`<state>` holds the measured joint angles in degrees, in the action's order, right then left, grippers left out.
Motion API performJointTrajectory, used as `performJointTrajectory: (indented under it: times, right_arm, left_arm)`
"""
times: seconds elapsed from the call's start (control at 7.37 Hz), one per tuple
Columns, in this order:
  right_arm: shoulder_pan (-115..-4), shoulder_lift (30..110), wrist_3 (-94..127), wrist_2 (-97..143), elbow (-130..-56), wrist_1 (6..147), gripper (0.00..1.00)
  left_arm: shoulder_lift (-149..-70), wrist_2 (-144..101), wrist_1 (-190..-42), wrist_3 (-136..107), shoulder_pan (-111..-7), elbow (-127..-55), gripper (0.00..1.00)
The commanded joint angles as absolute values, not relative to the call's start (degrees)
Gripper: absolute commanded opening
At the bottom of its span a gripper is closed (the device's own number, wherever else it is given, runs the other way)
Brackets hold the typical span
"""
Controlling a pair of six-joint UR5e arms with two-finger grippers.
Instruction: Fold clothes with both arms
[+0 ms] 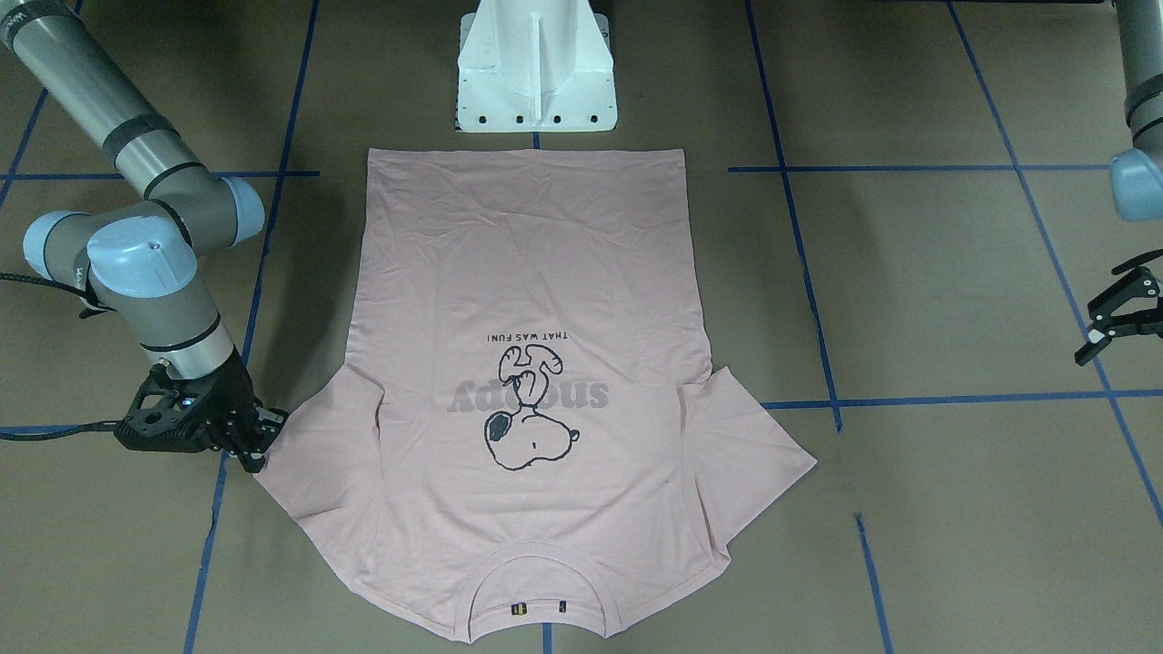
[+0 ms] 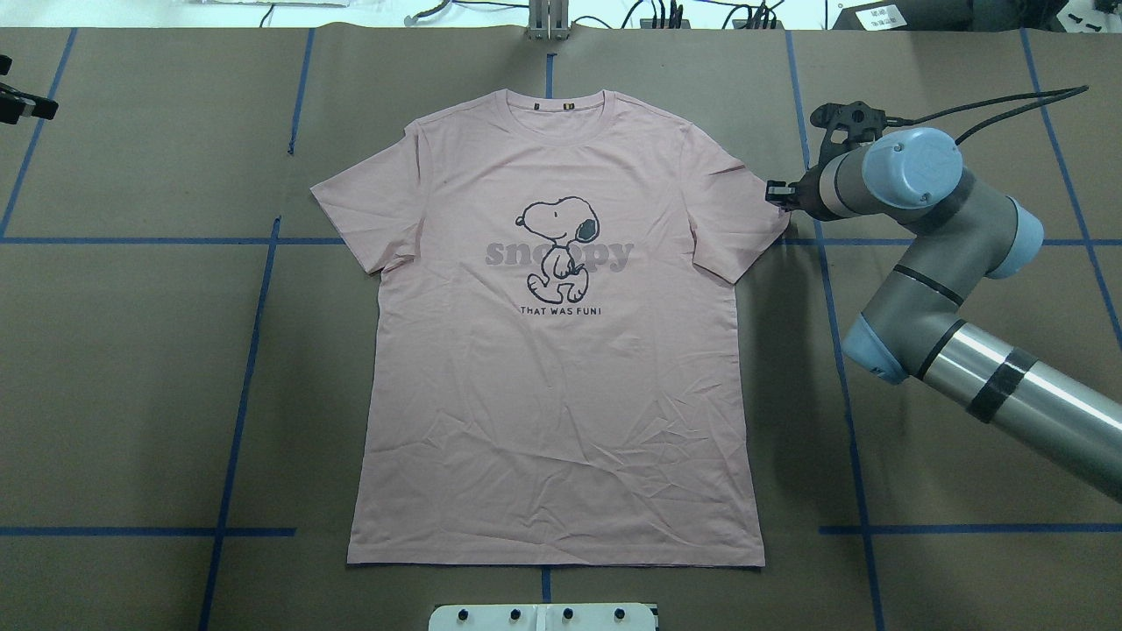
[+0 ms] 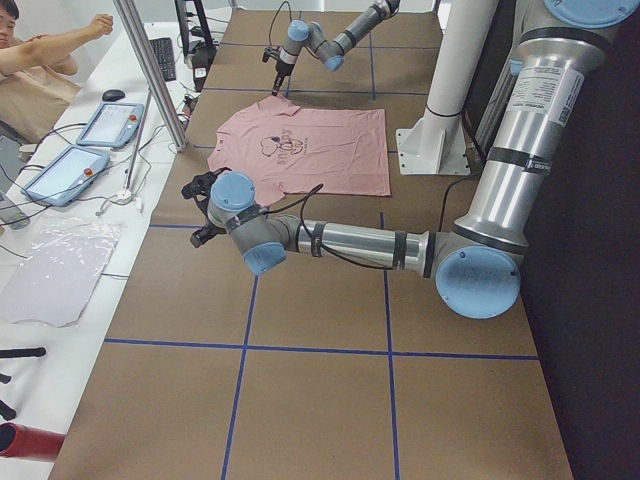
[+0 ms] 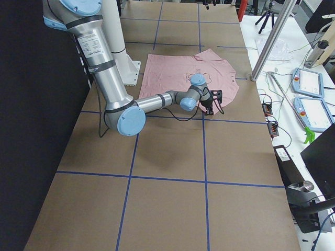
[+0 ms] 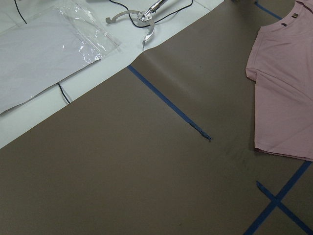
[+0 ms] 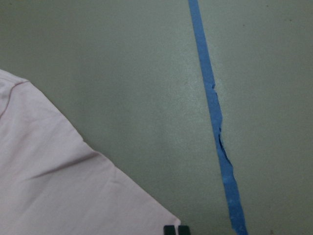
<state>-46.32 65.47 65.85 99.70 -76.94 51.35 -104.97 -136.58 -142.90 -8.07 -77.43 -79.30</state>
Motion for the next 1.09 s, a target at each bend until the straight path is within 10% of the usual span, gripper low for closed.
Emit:
performJointTrajectory:
  times: [0.0, 0.95]
  right_arm:
    - [-46.23, 64.96, 66.01, 99.67, -82.41, 57.52, 0.0]
    - [-38.94, 45.18, 78.57, 89.65, -74.8, 75.5, 0.0]
  left_arm:
    - [-104.85, -136.67, -143.09, -8.09, -77.43, -79.37, 1.0]
    - [-104.68, -136.67, -143.09, -8.0, -77.43, -79.1, 1.0]
